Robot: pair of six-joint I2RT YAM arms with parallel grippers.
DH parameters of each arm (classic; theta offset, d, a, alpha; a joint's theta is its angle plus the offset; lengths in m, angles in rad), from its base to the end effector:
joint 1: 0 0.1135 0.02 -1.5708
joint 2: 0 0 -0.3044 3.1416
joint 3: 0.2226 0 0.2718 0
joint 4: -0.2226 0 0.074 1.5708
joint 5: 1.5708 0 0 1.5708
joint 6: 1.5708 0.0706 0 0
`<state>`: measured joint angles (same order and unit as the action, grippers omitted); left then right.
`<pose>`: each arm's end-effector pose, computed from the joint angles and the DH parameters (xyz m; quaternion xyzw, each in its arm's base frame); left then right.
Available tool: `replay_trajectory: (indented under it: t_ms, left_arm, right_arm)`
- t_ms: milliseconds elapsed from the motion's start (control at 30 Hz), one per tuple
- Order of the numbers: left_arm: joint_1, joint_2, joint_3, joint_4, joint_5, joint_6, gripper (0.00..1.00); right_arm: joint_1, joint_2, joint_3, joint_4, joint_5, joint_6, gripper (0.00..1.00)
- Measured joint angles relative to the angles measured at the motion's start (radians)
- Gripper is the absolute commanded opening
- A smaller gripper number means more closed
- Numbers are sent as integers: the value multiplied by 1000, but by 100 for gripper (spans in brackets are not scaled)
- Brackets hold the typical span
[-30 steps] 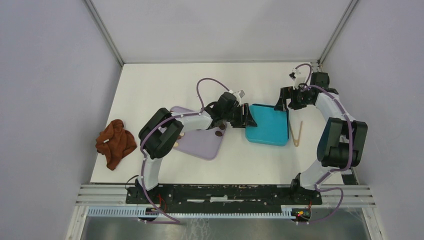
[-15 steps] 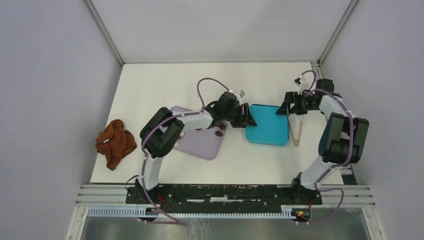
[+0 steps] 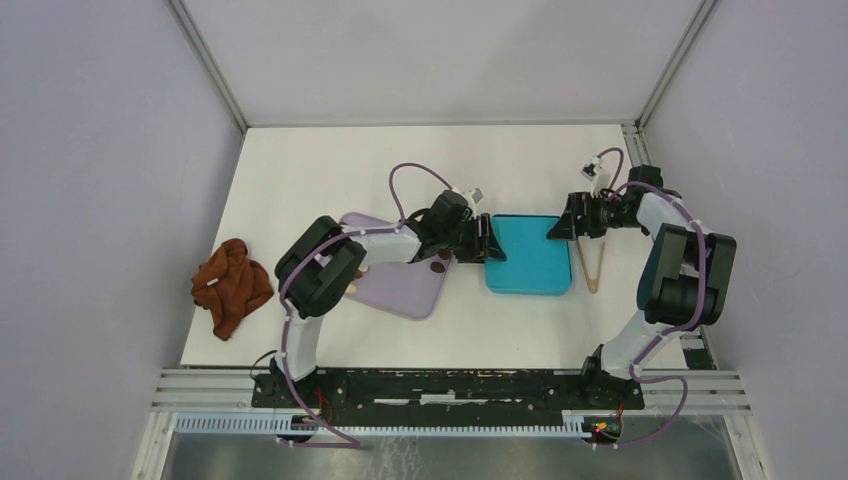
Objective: Pack the chocolate
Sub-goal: Move the packing box to the center of the board.
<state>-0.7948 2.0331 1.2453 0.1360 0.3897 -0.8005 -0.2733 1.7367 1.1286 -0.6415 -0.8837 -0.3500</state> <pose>0.3283 -0.3728 0.1559 0.0834 0.8796 -0.4326 0.1797 0.3610 -0.0445 0.1988 -0.1025 0.8891 0.3574 0.2670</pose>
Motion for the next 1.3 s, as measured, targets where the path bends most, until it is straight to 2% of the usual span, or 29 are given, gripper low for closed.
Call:
replay_trajectory:
  t_ms: [400, 833, 1300]
  left_arm:
    - [7, -121, -114, -76, -55, -2, 62]
    - [14, -225, -164, -206, -158, -3, 64]
    - [20, -315, -257, -172, -159, -56, 56]
  right_arm:
    - [110, -34, -89, -49, -4, -59, 95]
    - [190, -141, -223, 12, -26, 32, 93]
    - [206, -140, -224, 13, -48, 66, 92]
